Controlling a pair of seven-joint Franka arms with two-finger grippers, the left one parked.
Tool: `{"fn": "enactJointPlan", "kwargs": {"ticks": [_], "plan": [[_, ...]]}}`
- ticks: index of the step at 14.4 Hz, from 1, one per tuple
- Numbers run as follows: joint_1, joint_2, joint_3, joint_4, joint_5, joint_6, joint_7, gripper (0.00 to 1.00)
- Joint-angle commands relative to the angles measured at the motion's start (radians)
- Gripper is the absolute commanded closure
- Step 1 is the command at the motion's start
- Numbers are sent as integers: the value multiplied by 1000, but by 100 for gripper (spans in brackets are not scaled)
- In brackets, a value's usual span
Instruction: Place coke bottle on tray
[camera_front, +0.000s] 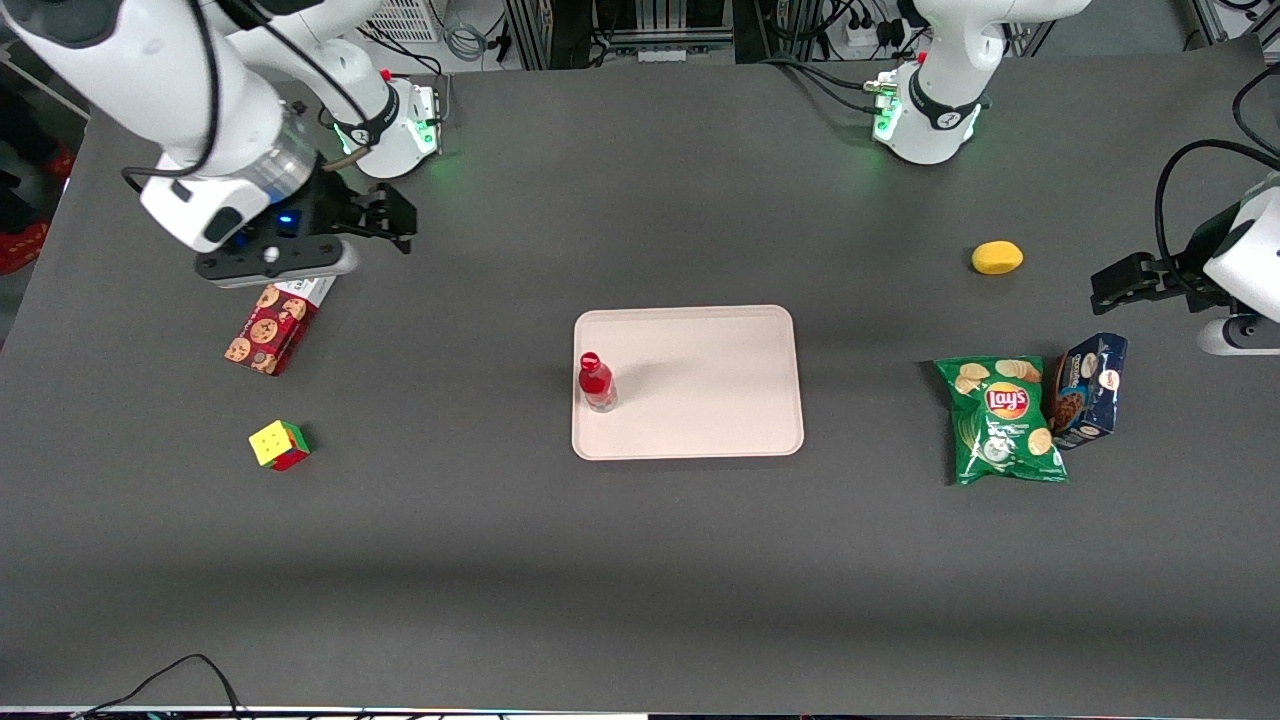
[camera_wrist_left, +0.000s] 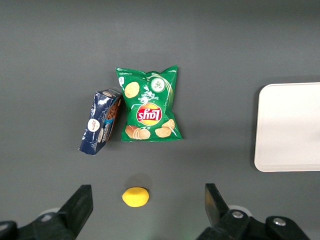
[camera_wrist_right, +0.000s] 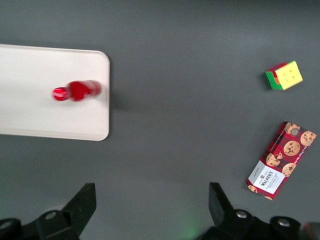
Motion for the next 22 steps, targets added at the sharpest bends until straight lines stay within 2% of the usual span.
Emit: {"fn": "enactJointPlan", "kwargs": {"ticks": [1, 4, 5, 6, 8, 10, 15, 19, 22], "plan": [[-124, -138, 6, -222, -2, 94, -20, 0], [-340, -136, 58, -196, -16, 90, -36, 0], [-400, -135, 79, -182, -50, 90, -49, 0], [-436, -135, 87, -164, -85, 81, -94, 0], [-480, -128, 77, -135, -81, 59, -130, 0], [-502, -123, 70, -135, -59, 56, -127, 0], [-508, -82, 72, -107, -61, 56, -125, 0], [-503, 16, 72, -5, -64, 56, -125, 0], [-502, 23, 72, 2, -64, 56, -128, 0]]}}
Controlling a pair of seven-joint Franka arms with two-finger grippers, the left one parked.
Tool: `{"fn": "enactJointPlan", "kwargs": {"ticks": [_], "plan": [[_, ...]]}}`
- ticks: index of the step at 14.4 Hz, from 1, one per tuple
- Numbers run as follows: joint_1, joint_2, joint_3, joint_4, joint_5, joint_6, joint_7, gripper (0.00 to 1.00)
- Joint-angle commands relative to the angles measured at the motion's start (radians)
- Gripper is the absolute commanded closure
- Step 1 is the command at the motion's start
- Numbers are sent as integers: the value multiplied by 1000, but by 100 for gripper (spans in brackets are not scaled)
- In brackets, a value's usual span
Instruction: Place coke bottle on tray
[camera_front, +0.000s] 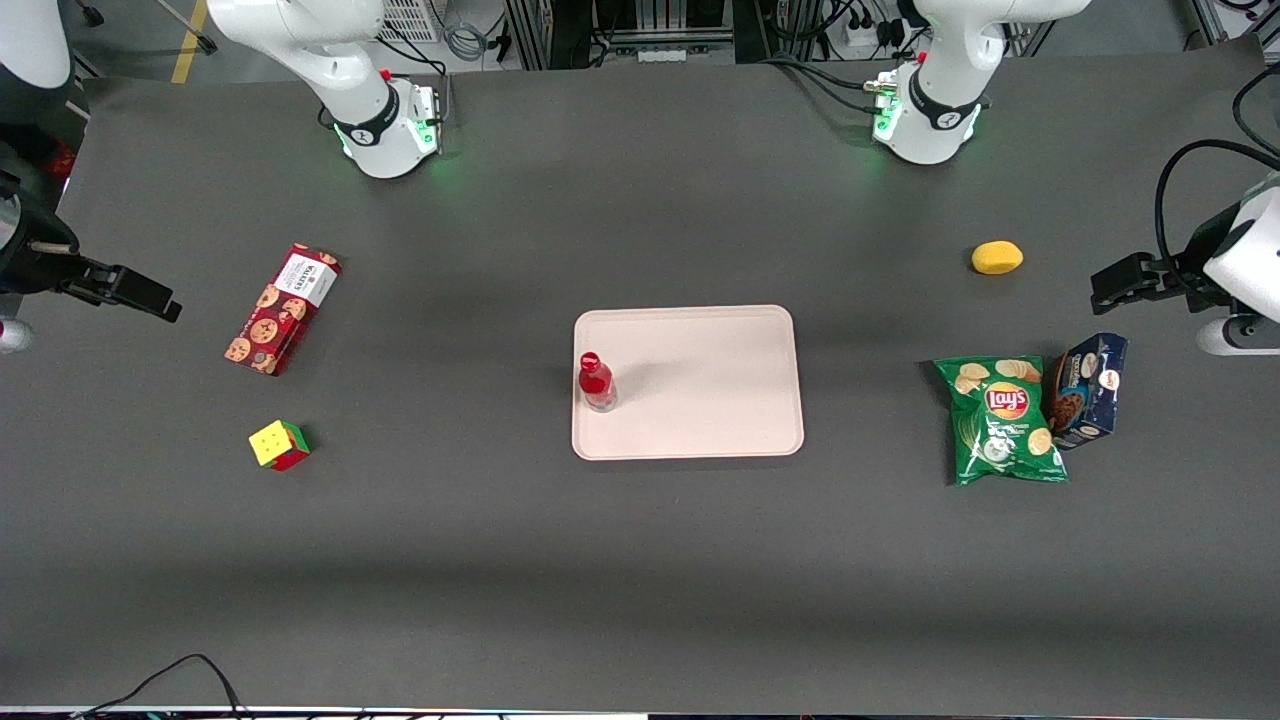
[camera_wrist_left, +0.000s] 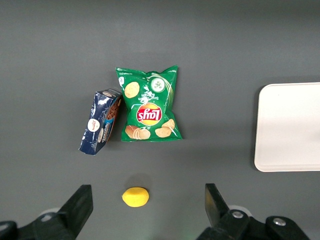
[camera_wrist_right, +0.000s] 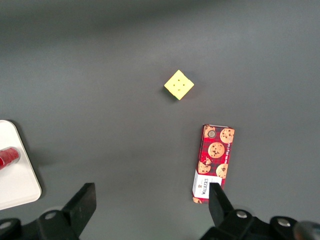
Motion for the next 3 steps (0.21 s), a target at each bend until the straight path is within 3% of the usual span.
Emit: {"fn": "enactJointPlan", "kwargs": {"ticks": [1, 3], "plan": [[-7, 32, 8, 52, -4, -15, -8, 0], [-7, 32, 10, 52, -4, -15, -15, 0]]}}
